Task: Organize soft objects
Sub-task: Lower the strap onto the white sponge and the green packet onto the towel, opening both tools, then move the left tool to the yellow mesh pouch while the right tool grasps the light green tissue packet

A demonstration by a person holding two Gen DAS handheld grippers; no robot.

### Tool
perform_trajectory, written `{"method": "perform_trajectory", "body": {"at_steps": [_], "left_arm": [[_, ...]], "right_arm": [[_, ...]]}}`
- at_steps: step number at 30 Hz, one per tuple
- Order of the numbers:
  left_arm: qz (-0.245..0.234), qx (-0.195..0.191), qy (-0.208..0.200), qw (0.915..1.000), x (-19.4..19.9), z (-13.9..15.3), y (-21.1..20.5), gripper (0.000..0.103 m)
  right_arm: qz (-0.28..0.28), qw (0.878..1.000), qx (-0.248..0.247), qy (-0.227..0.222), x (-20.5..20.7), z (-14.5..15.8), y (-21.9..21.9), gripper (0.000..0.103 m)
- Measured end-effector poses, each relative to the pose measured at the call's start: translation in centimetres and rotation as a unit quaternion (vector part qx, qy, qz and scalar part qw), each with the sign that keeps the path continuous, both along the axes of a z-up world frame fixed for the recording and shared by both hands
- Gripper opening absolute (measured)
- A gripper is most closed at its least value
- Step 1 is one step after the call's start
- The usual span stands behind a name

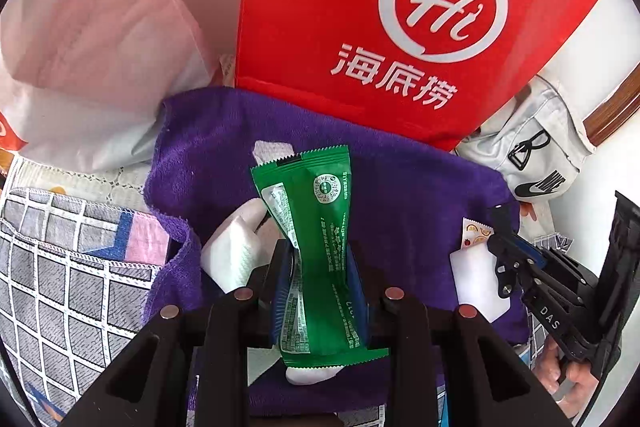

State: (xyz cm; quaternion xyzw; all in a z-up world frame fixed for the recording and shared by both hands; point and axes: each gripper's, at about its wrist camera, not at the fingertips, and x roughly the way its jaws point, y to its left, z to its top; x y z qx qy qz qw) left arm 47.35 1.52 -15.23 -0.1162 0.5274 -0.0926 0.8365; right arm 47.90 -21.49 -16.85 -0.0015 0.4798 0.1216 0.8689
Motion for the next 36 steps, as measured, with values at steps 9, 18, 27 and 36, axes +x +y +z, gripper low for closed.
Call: {"method": "perform_trajectory", "body": {"at_steps": [9, 18, 27, 36], "left_arm": [[-0.01, -0.001, 0.017, 0.9998, 0.6, -1.2, -1.1, 0.031], [0.004, -0.028, 0.022, 0.9994, 0.4, -0.7, -0.6, 0.057], [0.019, -0.029, 0.002, 0.9994, -3.7, 2.5, 0.9, 0.063], [0.006, -0.019, -0.073, 0.9971, -12.8, 6.5, 2.7, 0.063]], "right_arm": [[0.004, 1.0, 0.0, -0.002, 0.0, 0.0, -0.4, 0.043], [-0.001, 1.0, -0.006, -0.014, -0.8, 1.3, -1.2, 0.052], [-0.014, 0.999, -0.007, -0.044, -5.3, 5.0, -1.6, 0.062], [-0.019, 0.998, 0.018, -0.064, -14.6, 7.0, 0.0, 0.062]]}}
